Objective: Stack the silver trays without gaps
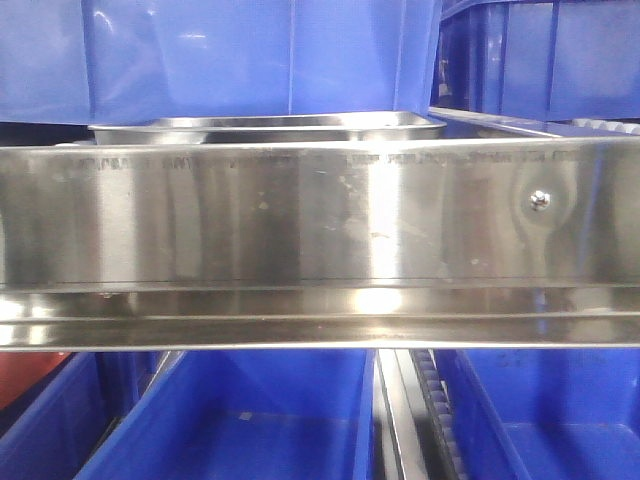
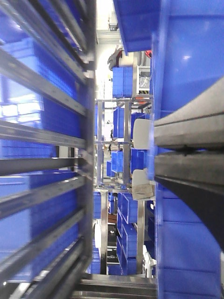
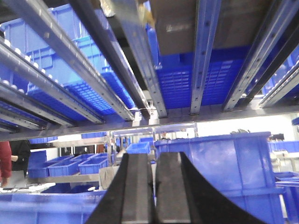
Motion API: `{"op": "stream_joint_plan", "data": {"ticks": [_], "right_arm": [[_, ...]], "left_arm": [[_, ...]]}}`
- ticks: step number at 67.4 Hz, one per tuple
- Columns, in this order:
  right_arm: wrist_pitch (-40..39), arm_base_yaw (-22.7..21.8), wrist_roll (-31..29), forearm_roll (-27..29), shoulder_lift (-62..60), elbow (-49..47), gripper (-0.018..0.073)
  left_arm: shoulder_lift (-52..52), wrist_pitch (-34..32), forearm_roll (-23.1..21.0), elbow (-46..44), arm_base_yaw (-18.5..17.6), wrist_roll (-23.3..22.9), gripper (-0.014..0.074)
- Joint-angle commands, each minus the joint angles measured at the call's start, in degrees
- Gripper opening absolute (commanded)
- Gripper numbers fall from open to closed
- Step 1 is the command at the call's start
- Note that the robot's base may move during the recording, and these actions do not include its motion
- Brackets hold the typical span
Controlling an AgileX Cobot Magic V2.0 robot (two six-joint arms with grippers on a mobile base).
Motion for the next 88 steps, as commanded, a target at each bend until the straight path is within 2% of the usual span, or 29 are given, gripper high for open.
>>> {"op": "stream_joint_plan", "data": {"ticks": [1,16,21,29,35,46,54,59,66,71,79,83,88], "right_arm": [[7.93,-0.19,-0.23,-0.27,2.07,-5.41,-0.0016],[28.86,-0.09,-0.05,1.94,17.46,-19.7,-0.0016],[37.17,-0.09,-0.05,2.35,23.8,-25.49,-0.0016],[49.95,-0.09,-0.05,2.35,33.16,-33.71,-0.0016],[55.13,-0.09,-0.05,2.35,38.54,-37.62,-0.0016],[53.34,-0.09,-0.05,2.35,44.94,-39.12,-0.0016],[51.82,-0.09,-0.05,2.35,47.65,-39.12,-0.0016],[49.15,-0.09,-0.05,2.35,49.45,-39.12,-0.0016],[46.69,-0.09,-0.05,2.41,51.23,-39.12,-0.0016],[48.02,0.65,-0.05,2.56,51.95,-39.12,-0.0016],[51.3,3.89,0.69,3.13,54.16,-39.23,-0.0016],[52.36,6.17,2.9,3.13,55.79,-39.23,-0.0016],[52.67,9.39,7.22,3.13,58.47,-39.23,-0.0016]], "left_arm": [[2.2,9.32,0.22,-5.51,0.13,-0.05,-0.0009],[15.51,29.55,1.28,-19.96,0.13,0.05,-0.0009],[21.29,35.93,1.44,-24.47,0.13,1.49,-0.0009],[28.64,41.75,1.53,-29.01,0.13,2.41,-0.0009],[33.22,43.38,1.53,-30.6,0.13,2.41,-0.0009],[38.15,43.17,1.03,-30.63,0.13,2.41,-0.0009],[40.69,39.66,0.56,-30.63,0.13,2.41,-0.0009],[42.18,37.21,-1.77,-30.63,0.13,2.41,-0.0009],[43.95,35.51,-2.82,-30.84,0.13,2.41,-0.0009],[45.55,37.78,-4.09,-32.08,0.13,2.41,-0.0009],[50.19,42.41,-9.06,-36.32,0.13,1.88,-0.0009],[53.0,44.5,-9.66,-38.56,-0.13,0.01,-0.0009],[56.85,45.88,-8.49,-40.96,-1.35,-4.56,-0.0009]]}}
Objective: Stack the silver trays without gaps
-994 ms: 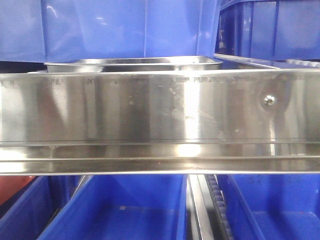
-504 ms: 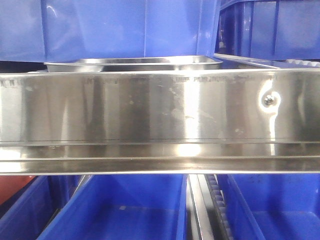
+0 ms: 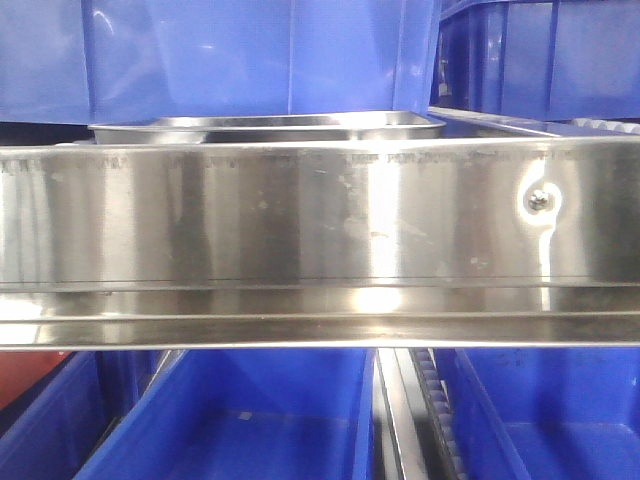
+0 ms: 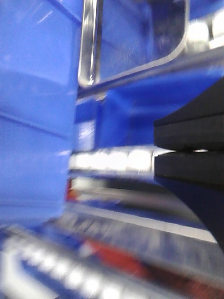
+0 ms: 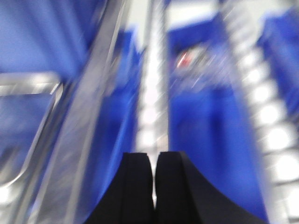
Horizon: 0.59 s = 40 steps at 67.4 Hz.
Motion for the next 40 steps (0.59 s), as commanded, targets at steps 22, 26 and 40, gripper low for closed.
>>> {"op": "stream_joint_plan", "data": {"ticks": [22,26,40], "right_arm": [[9.22,14.64,16.71,-6.84,19.57,-12.96,-0.0016],[11.78,15.92,18.53,-9.31,22.85,-16.79,-0.0016],[17.3,18.81,20.88,-10.16,32.41,-29.08,-0.0016]], "left_arm": [[18.39,8.82,24.85,-10.66,-15.64,-30.58,-0.0009],[21.75,11.89,26.49,-13.02,-17.62,-32.39,-0.0009],[31.95,20.23,25.69,-23.8,-20.03,-32.39,-0.0009]]}}
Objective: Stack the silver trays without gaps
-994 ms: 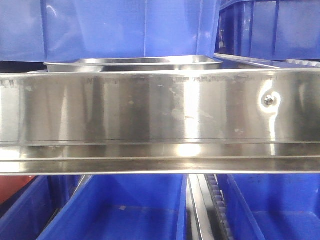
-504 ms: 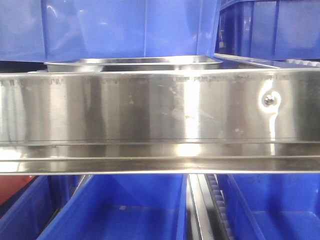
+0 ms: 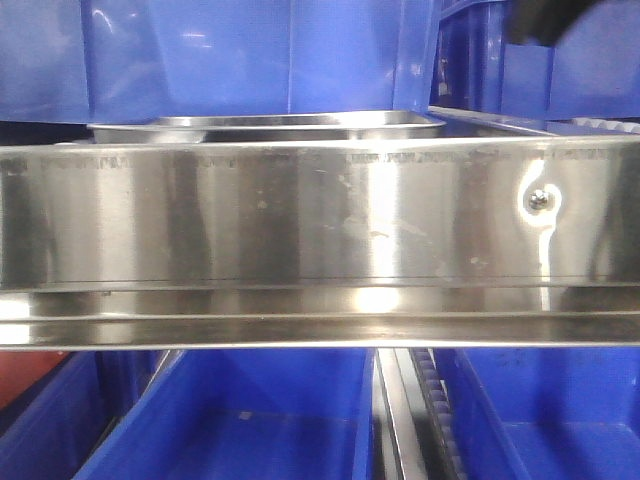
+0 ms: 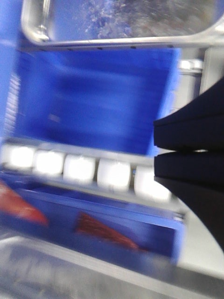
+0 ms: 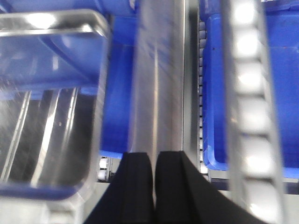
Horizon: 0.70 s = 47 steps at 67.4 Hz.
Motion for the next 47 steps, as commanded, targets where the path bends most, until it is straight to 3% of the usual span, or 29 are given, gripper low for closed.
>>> {"op": "stream_joint_plan", "data": {"ticks": [1,16,41,47], "right_arm": [[1.79,0.91,1.64,-1.46,3.45,-4.93,-0.0016],[6.84,1.49,4.63,-1.74,11.4,-13.83,-0.0016],[10.17,3.81,8.88,-5.12,18.32,-18.2,-0.0016],[9.93,4.02,8.88,-5.0,18.61,-18.2,-0.0016]], "left_arm": [[3.97,2.33,-0.13,-4.84,-0.84,-0.86,-0.0009],[11.95,5.02,-3.82,-13.5,-0.84,2.22,-0.0009],[14.41,1.93,-3.82,-14.03,-0.84,2.22,-0.0009],[14.4,1.56,-5.96,-14.03,-0.84,2.11,-0.0009]]}}
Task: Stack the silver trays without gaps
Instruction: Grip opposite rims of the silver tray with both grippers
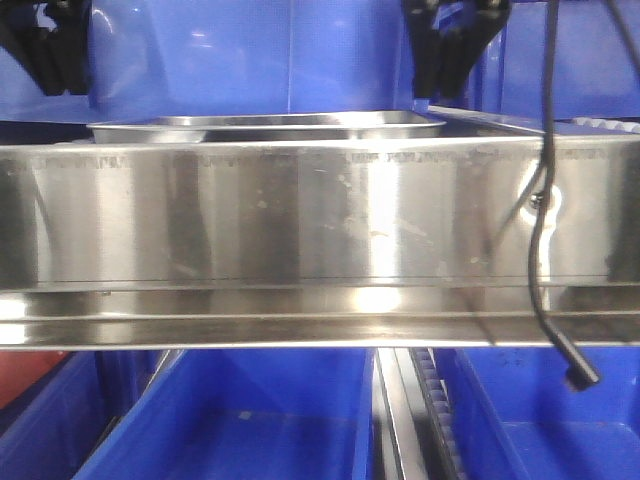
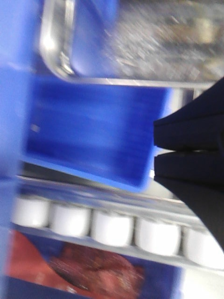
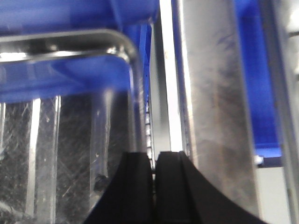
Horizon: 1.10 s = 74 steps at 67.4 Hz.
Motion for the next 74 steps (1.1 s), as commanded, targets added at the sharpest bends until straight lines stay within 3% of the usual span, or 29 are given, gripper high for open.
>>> {"op": "stream_joint_plan", "data": {"ticks": [1,24,34,44,58,69,74], "right_arm": [[-0.01,0.13,0.2,-1.36,0.05,-0.76,-0.0016],[0.35,0.13,-3.09,-1.7,0.14,-0.76,-0.0013],[0.59,0.13,-3.21,-1.7,0.14,-0.76,-0.0013],[0.77,0.03,-3.21,-1.7,0.14,-0.76,-0.0013],[0.32,0.03,-3.21,-1.39,0.14,-0.76,-0.0006],[0.22,0.03,-3.08,-1.36,0.14,-0.76,0.0154],[-0.24,0.03,-3.08,-1.36,0.14,-0.76,0.0164]], "left_arm": [[0.04,-1.04,-1.92,-0.4,-0.23,-0.01,-0.0009],[0.04,-3.71,-7.03,-0.4,-0.37,1.61,0.0001],[0.04,-3.86,-6.9,-0.4,-1.31,1.99,0.0127],[0.34,-5.28,-4.09,-0.4,-3.43,1.08,0.027],[2.7,-4.11,-3.96,-0.4,-3.65,0.93,0.0213],[4.4,-3.99,-4.07,-0.4,-3.65,0.93,0.0213],[4.78,-3.99,-4.07,-0.4,-3.65,0.93,0.0213]]}}
